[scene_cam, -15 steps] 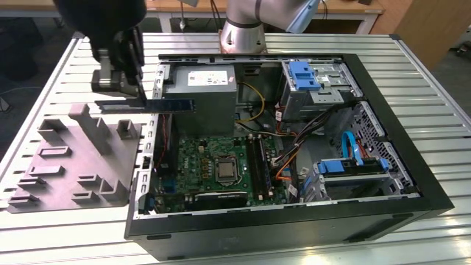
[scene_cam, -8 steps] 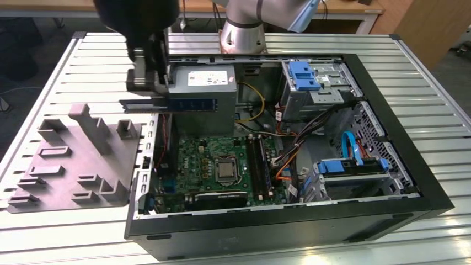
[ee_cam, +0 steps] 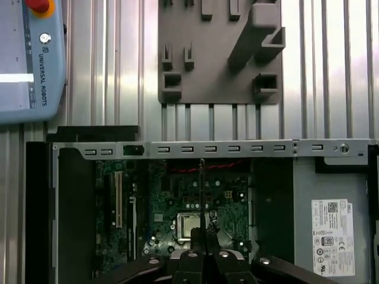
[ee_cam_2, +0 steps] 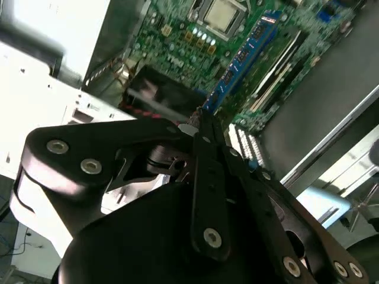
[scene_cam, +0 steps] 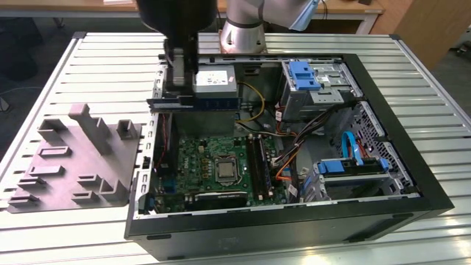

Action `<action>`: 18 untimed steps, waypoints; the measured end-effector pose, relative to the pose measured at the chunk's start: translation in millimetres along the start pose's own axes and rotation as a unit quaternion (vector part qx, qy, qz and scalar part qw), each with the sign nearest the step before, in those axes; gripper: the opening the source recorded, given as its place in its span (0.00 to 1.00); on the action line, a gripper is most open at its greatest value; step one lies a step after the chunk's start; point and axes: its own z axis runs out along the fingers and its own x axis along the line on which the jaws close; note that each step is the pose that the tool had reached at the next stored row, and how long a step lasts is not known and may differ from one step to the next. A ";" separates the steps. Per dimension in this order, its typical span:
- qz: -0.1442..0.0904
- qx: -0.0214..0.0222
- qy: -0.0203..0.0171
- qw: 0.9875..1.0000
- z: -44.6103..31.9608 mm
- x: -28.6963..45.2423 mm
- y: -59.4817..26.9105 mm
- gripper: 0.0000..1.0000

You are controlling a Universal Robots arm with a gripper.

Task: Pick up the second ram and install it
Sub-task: 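Pick up the second ram and move it above second insertion slot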

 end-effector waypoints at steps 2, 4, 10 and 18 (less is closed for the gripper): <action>0.000 0.000 0.000 1.000 -0.3 -0.2 -9.0 0.12; 0.000 0.000 0.000 1.000 -0.6 -0.4 -18.2 0.12; 0.000 0.000 0.000 1.000 -1.3 -0.8 -38.4 0.12; 0.000 0.000 0.000 1.000 1.0 -0.8 -38.7 0.12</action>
